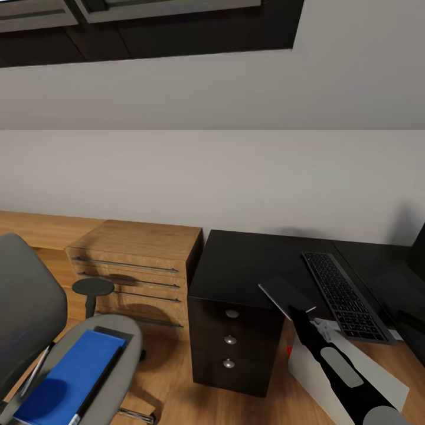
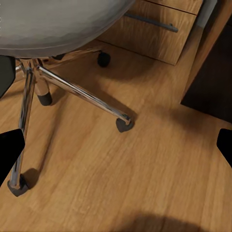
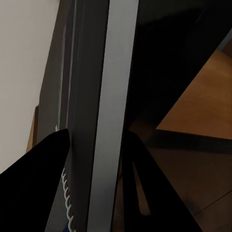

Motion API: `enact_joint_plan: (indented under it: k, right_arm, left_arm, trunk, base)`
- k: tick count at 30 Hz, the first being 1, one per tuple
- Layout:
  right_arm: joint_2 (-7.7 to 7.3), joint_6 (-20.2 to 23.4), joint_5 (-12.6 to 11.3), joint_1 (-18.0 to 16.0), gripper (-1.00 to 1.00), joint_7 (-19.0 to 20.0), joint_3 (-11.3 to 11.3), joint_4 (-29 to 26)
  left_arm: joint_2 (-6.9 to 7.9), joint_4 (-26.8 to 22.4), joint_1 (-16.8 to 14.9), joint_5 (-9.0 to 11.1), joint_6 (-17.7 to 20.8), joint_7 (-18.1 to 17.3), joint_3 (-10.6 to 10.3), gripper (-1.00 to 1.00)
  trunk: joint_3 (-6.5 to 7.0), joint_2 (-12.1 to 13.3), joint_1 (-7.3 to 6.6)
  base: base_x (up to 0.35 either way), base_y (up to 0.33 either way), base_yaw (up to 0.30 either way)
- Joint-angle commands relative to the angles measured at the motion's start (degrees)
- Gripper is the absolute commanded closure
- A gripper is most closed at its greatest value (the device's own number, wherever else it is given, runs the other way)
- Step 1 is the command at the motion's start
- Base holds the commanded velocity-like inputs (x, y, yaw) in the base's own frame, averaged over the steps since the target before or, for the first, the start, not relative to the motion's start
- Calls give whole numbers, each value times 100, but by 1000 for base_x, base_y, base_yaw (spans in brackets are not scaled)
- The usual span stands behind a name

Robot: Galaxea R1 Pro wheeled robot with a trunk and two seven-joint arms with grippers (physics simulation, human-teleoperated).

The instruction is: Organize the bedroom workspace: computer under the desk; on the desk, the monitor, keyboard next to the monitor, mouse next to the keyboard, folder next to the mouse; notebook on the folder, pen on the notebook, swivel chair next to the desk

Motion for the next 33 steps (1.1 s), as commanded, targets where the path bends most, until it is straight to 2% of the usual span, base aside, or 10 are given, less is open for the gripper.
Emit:
enact_joint_plan:
  k: [1, 33]
  right_arm:
    - [-8, 3, -63, -3, 100, 10, 18, 91]
    - [-17, -1, -63, -1, 100, 10, 12, 96]
  left_arm:
    - [-1, 2, -3, 39, -10, -55, 27, -100]
    - [3, 1, -3, 45, 16, -24, 28, -100]
  trunk:
    - [-6, -2, 0]
    - [-6, -2, 0]
  base:
    - [12, -3, 0]
    - [1, 0, 0]
